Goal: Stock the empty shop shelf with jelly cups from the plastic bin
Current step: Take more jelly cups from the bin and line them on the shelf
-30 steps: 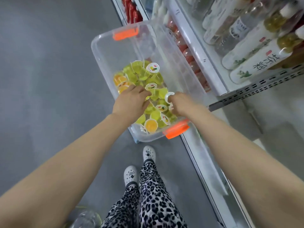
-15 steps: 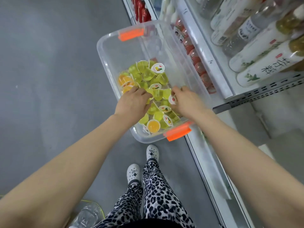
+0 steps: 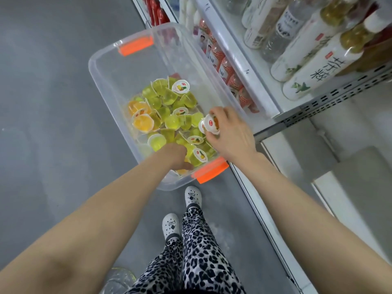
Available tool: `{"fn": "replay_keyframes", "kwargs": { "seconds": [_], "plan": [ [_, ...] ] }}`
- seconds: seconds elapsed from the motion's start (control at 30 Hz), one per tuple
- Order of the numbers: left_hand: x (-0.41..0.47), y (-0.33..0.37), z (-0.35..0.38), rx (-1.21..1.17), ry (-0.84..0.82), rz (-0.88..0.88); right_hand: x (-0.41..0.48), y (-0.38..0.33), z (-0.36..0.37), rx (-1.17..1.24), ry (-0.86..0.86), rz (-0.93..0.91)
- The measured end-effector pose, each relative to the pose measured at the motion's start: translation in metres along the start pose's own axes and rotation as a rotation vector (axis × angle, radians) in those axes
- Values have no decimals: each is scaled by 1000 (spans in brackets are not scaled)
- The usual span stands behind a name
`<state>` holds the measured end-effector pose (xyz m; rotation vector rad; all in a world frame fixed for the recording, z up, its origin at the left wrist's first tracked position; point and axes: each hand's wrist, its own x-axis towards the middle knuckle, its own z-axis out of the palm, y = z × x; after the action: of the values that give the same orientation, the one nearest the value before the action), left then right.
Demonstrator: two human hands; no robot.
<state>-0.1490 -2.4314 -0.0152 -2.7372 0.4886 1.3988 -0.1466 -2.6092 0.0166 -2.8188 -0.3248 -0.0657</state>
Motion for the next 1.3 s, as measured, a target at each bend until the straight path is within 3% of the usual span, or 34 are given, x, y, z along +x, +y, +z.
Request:
{"fn": "replay_keyframes", "kwargs": {
  "seconds": [0.2, 0.5, 0.67, 1.0, 1.3],
  "plan": [
    [-6, -2, -2, -202, 35, -48, 0, -2, -3, 19, -10, 22],
    [-50, -8, -19, -696, 543, 33, -5, -12, -27, 273, 4, 152],
    [-91, -4, -29, -823, 699, 135, -22, -28, -53, 303, 48, 193],
    [-153, 36, -41, -669, 811, 369, -102, -33, -130, 241, 277, 285],
    [-210, 140, -62, -445, 827, 651, -219, 7, -218, 113, 516, 472]
  ]
}}
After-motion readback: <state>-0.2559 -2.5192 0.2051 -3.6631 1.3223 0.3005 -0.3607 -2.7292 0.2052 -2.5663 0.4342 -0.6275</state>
